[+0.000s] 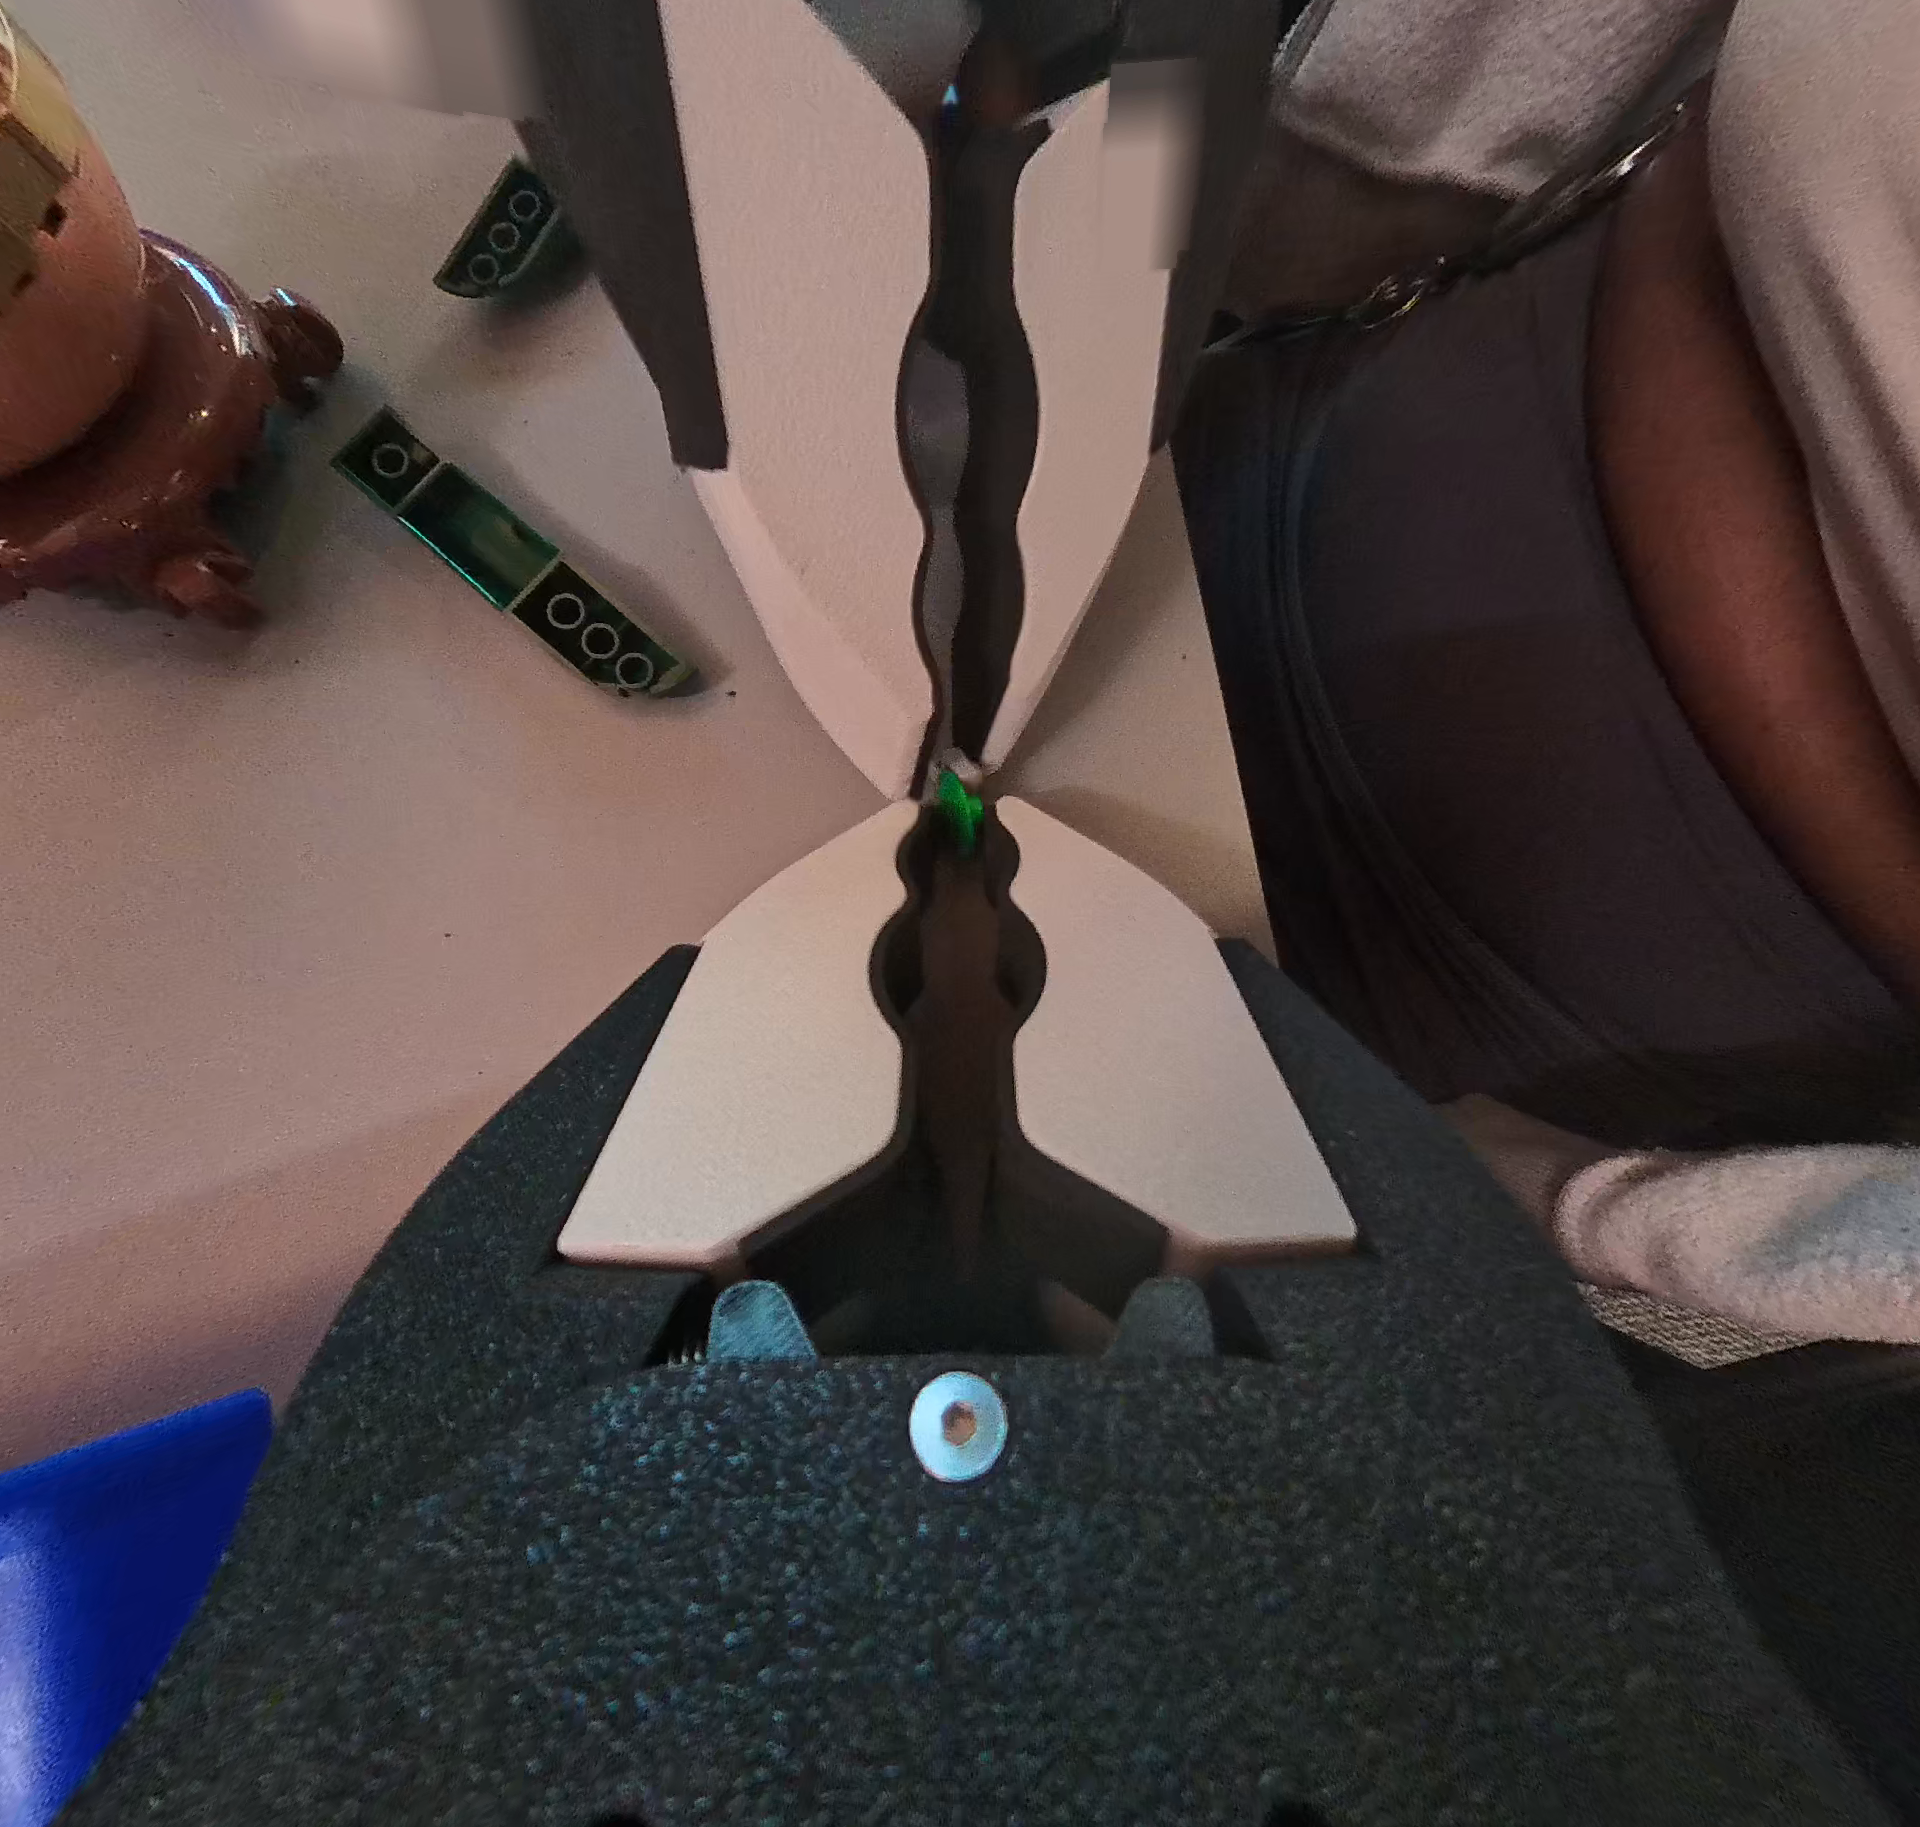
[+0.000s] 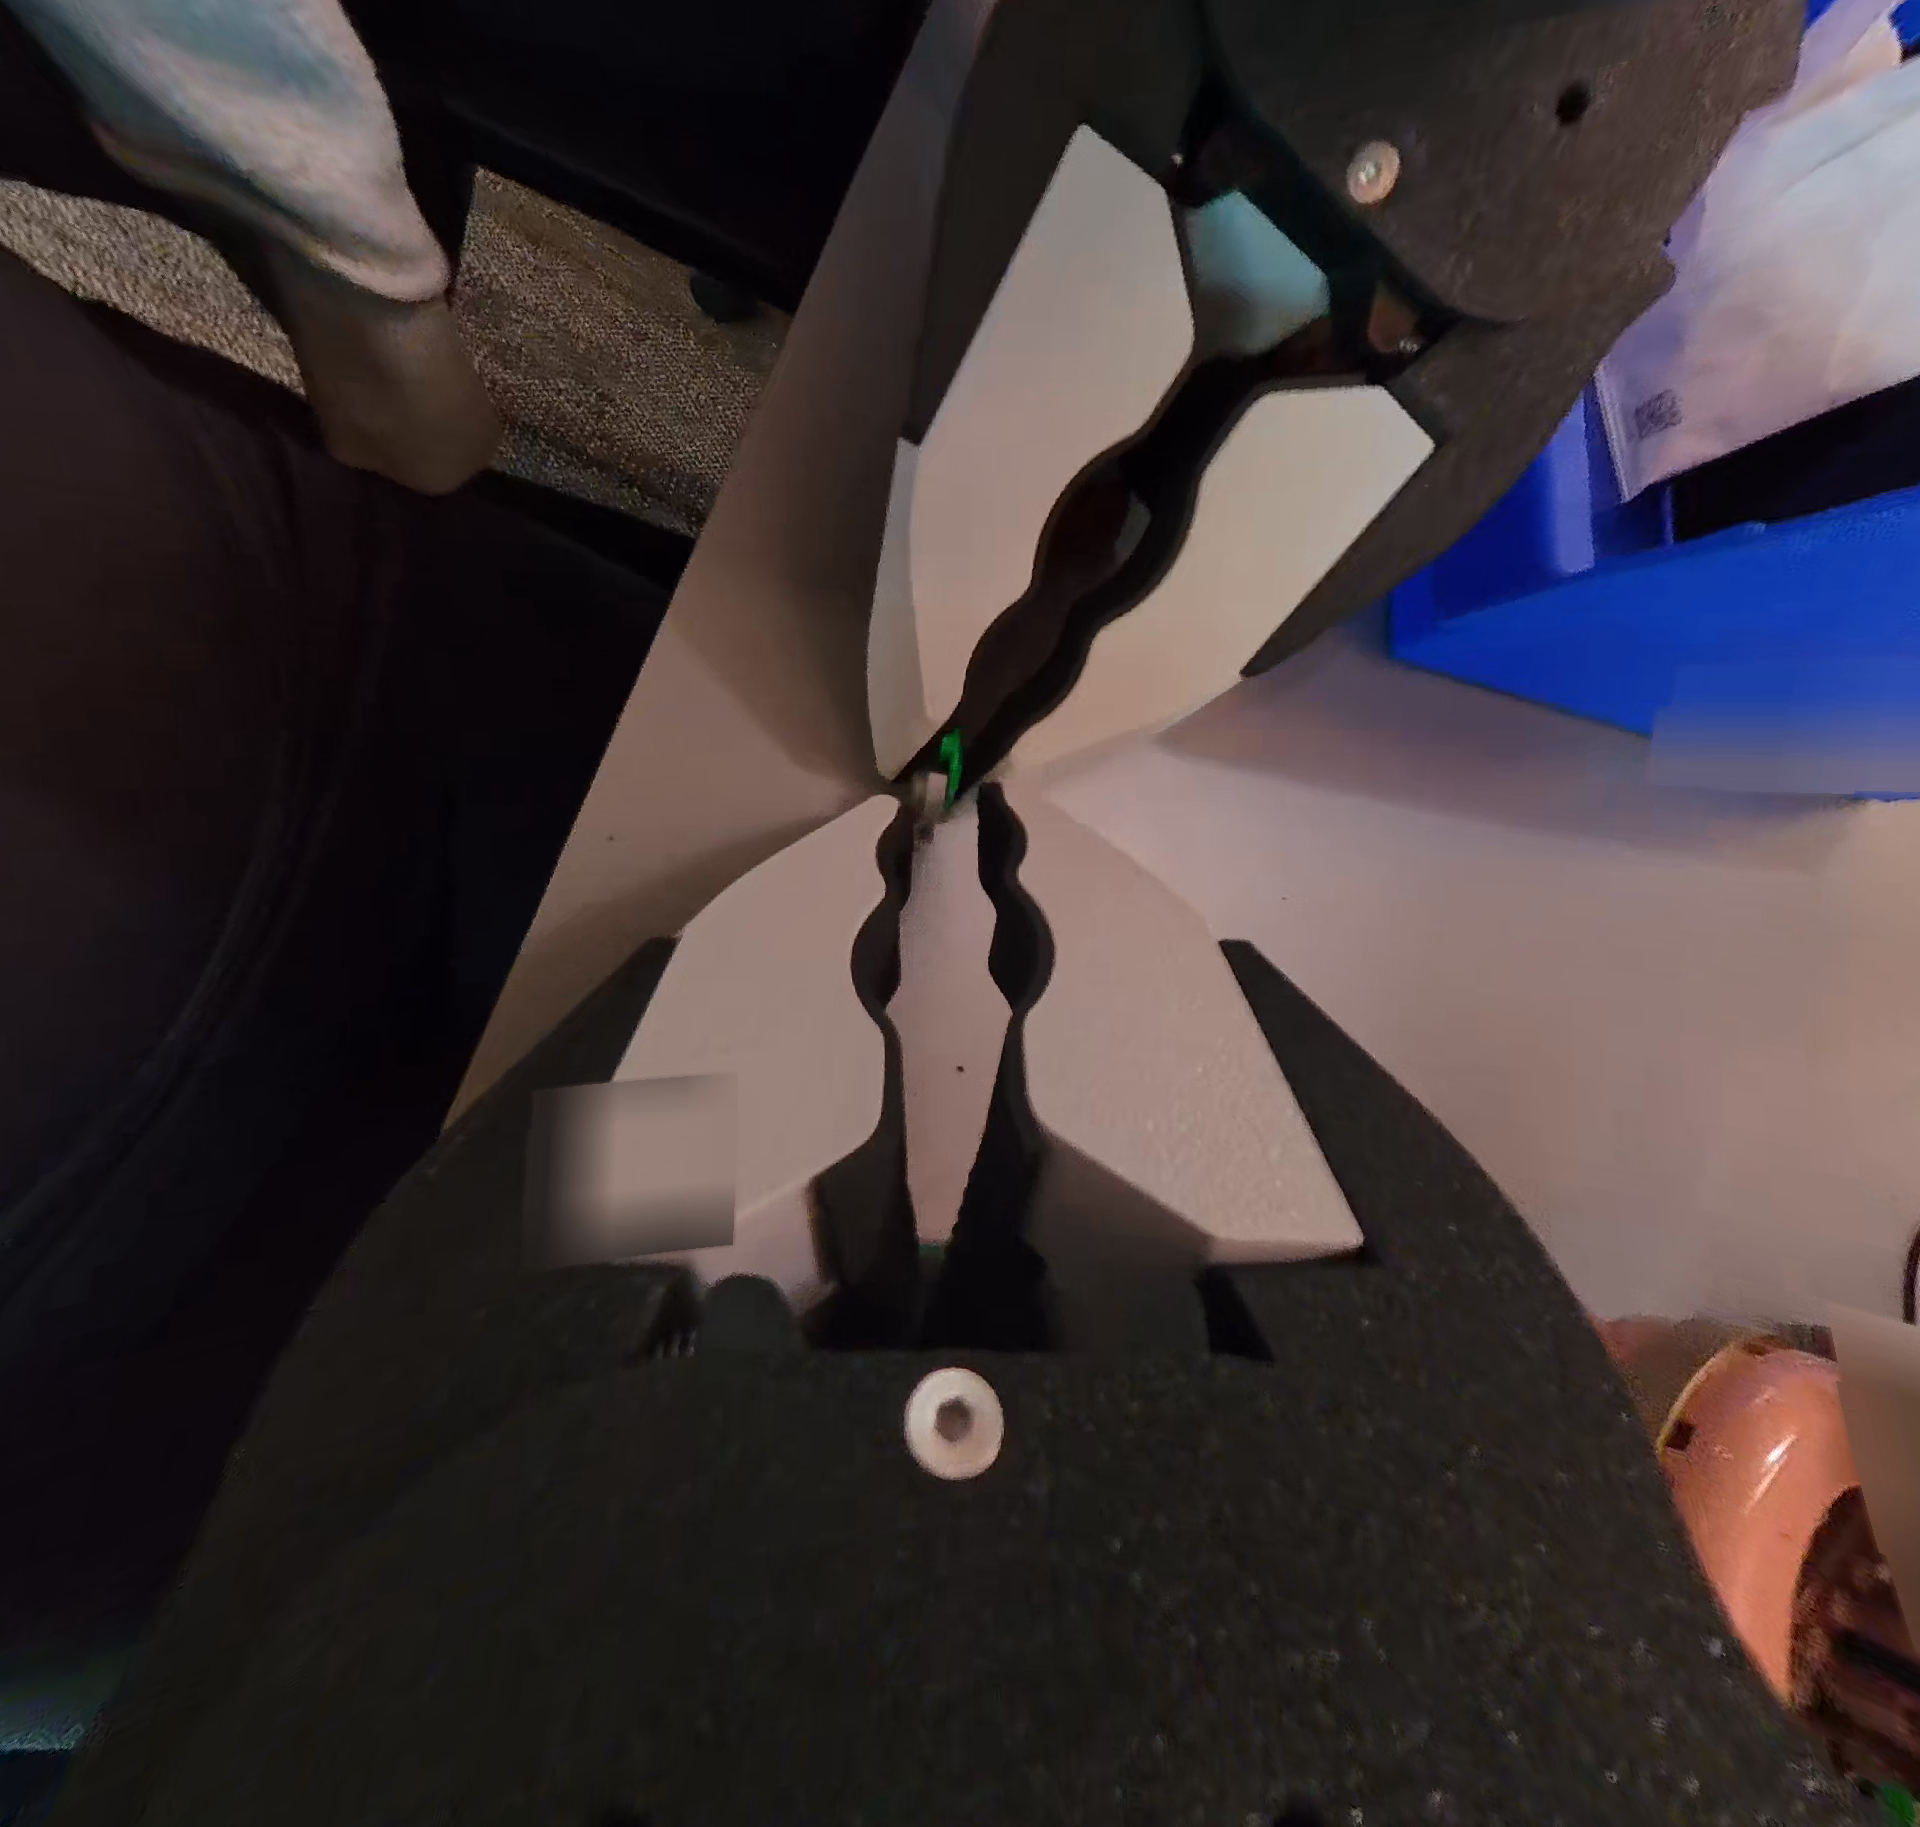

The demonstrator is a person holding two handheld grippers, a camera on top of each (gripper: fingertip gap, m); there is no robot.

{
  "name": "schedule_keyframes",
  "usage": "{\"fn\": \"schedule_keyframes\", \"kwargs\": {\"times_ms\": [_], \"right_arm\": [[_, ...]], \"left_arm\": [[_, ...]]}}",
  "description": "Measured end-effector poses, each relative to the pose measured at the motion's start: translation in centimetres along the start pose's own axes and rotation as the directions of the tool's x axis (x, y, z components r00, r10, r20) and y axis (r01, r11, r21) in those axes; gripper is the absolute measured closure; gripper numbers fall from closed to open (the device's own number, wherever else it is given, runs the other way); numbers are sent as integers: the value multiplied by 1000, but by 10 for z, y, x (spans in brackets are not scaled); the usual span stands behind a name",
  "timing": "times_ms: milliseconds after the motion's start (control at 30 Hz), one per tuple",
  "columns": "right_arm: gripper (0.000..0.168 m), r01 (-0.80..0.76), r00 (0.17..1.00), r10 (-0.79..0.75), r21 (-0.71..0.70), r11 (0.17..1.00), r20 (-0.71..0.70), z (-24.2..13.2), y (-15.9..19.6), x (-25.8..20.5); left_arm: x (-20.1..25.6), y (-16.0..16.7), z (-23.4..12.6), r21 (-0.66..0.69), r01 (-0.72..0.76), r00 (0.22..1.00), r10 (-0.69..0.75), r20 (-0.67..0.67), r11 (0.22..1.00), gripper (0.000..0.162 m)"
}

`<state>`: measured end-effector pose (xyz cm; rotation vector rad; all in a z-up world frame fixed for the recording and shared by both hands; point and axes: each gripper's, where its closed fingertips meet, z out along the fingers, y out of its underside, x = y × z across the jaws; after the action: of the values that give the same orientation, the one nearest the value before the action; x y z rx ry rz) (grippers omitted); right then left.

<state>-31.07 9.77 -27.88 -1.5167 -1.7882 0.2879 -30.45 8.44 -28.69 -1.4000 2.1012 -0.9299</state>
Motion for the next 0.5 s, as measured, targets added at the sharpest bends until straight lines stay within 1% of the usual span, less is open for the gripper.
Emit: {"fn": "schedule_keyframes", "kwargs": {"times_ms": [167,300,367,433,467,500], "right_arm": [[158,-184,982,183,-3,983,43,2,3,-5],[162,-207,978,206,40,978,23,4,1,-4],[163,-202,979,202,67,977,5,2,-1,-1],[164,-207,978,209,99,973,-13,-4,-5,2],[165,-210,977,212,101,972,-8,-8,-6,2],[164,-205,978,207,87,975,-13,-12,-4,3]], "left_arm": [[0,0,-1,1,-55,997,55,57,998,155],[-1,0,-3,-2,-138,979,137,153,990,155],[-3,-2,-5,13,-152,969,146,197,988,155],[-3,-8,-10,58,-159,961,141,237,986,153],[-2,-11,-12,82,-160,958,135,251,984,153],[-3,-13,-15,99,-159,952,126,279,982,148]]}}
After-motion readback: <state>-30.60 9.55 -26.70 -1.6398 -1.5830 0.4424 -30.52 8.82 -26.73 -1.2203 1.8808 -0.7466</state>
